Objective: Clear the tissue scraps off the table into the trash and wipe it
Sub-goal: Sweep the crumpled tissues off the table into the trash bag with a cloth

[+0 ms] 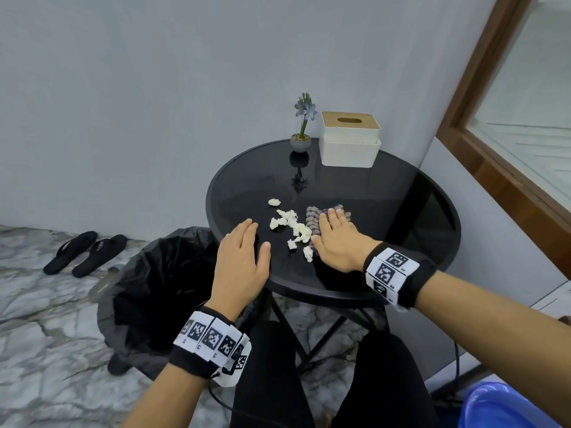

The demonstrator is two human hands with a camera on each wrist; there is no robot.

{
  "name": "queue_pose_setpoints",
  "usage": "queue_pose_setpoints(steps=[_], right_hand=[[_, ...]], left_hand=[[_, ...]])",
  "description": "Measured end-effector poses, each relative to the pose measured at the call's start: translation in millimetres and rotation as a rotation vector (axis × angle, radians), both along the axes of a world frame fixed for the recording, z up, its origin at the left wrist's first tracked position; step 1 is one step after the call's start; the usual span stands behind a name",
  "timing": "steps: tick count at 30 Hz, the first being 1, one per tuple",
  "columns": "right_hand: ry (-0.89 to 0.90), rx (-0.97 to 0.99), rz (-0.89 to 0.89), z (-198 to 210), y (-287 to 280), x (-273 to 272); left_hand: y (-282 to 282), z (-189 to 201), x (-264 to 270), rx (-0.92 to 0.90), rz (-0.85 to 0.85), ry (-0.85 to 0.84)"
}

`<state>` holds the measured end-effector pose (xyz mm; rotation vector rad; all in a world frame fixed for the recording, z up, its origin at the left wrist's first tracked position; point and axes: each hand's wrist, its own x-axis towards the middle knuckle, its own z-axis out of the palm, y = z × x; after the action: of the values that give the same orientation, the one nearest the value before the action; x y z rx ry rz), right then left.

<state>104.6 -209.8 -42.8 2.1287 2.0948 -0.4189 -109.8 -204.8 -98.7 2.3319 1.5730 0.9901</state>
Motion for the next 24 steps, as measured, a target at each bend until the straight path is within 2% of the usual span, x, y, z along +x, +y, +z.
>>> queue_pose_setpoints(steps=[6, 17, 24], right_hand=[[0.022, -0.001, -0.022, -1.4, 4.7, -45.3], [0.027, 0.063, -0.069, -0.1, 49.9, -119.8], [-0.018, 0.074, 0.042, 2.7, 74.2, -144.0]], left_hand=[[0.7, -2.9, -5.2, -0.006, 0.010, -0.095], [13.0, -5.5, -32.1, -0.100, 0.107, -0.241], [26.5, -4.1, -59.1, -0.153, 0.181, -0.306]])
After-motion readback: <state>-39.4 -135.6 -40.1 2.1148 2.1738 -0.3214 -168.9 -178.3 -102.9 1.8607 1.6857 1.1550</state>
